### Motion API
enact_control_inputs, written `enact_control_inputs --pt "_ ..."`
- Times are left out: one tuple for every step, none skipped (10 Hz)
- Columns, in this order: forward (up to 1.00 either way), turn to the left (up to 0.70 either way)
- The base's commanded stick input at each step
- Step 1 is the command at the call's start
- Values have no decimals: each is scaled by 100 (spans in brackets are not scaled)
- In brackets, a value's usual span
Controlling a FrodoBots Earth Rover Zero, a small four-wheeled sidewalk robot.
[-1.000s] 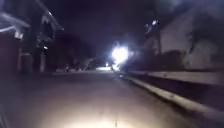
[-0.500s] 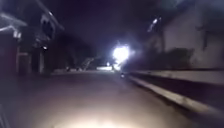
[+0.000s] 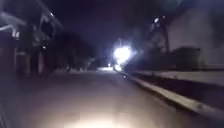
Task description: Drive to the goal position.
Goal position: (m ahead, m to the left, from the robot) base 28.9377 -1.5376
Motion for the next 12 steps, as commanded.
enact_control_inputs --pt "70 0" --pt "70 0" --pt "70 0" --pt "70 0" --pt "70 0" --pt "70 0" --pt "70 0" --pt "70 0" --pt "70 0" --pt "70 0" --pt "70 0" --pt "70 0"
